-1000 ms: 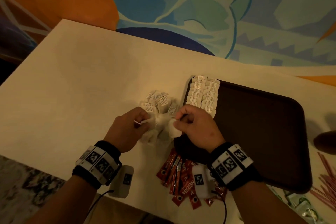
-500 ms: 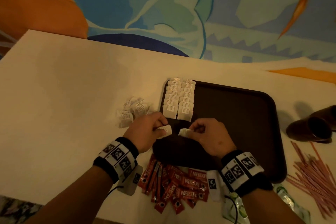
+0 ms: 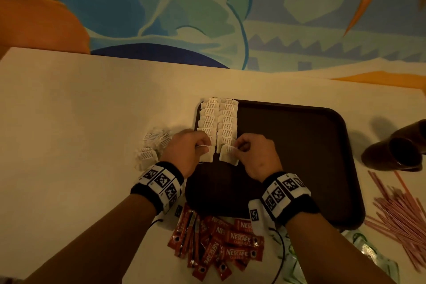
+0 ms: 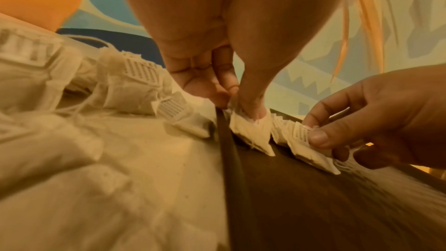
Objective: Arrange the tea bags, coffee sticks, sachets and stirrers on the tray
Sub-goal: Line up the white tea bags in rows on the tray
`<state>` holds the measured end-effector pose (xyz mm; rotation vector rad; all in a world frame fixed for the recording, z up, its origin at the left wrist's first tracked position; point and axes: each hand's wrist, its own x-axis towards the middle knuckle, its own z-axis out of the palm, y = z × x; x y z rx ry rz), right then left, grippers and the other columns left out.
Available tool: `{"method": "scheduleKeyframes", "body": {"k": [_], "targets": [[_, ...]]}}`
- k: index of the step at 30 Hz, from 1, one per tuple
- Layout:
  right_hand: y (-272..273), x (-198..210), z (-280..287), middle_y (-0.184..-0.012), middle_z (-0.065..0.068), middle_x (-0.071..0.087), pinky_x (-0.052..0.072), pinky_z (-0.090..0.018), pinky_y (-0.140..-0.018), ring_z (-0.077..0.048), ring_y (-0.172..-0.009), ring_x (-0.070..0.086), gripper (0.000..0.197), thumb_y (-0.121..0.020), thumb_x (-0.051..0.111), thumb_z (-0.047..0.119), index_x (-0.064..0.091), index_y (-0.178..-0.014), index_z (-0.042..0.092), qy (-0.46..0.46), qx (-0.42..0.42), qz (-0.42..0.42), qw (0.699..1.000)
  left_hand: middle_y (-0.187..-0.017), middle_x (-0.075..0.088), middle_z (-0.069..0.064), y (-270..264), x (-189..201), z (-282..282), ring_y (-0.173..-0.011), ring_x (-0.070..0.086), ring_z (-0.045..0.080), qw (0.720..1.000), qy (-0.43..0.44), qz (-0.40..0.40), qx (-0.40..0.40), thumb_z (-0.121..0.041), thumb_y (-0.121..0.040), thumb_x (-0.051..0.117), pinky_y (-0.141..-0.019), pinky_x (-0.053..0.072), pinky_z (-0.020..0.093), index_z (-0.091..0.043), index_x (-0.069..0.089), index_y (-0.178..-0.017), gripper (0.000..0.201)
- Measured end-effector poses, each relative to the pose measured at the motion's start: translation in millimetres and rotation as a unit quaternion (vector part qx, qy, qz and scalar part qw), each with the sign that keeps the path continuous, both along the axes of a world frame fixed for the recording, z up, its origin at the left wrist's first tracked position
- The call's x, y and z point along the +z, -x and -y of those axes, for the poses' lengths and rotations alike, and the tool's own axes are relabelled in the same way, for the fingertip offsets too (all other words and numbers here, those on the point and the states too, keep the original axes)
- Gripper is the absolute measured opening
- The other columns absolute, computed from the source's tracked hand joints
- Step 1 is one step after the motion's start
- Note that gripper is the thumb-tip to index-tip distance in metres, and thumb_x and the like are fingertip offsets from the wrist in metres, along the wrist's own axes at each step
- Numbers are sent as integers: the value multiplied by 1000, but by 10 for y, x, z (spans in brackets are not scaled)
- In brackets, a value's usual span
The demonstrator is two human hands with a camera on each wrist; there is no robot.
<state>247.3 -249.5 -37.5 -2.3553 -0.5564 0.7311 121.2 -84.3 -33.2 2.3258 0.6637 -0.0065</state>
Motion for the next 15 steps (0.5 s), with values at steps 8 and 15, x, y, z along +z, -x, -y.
{"method": "scheduleKeyframes", "body": {"k": [8,15], "targets": [[44,-59,-79,-89,10,65,55,-28,-70,-9,-82,65,20,-85,83,31,64,-92,30,-5,-19,5,1000,-102,59,-5,7,-93,-1,-94,56,12,998,-20,43,36,-20,-84,80,-84,51,31,-24,68,-104,24],[191,6,26,-97,9,55,55,-31,-73,-9,-84,57,22,-86,79,35,60,-96,30,0,29,85,996,-106,59,-6,214,-166,55,-102,54,21,993,-89,72,4,-18,-77,85,-86,50,39,-25,70,-97,25]]}}
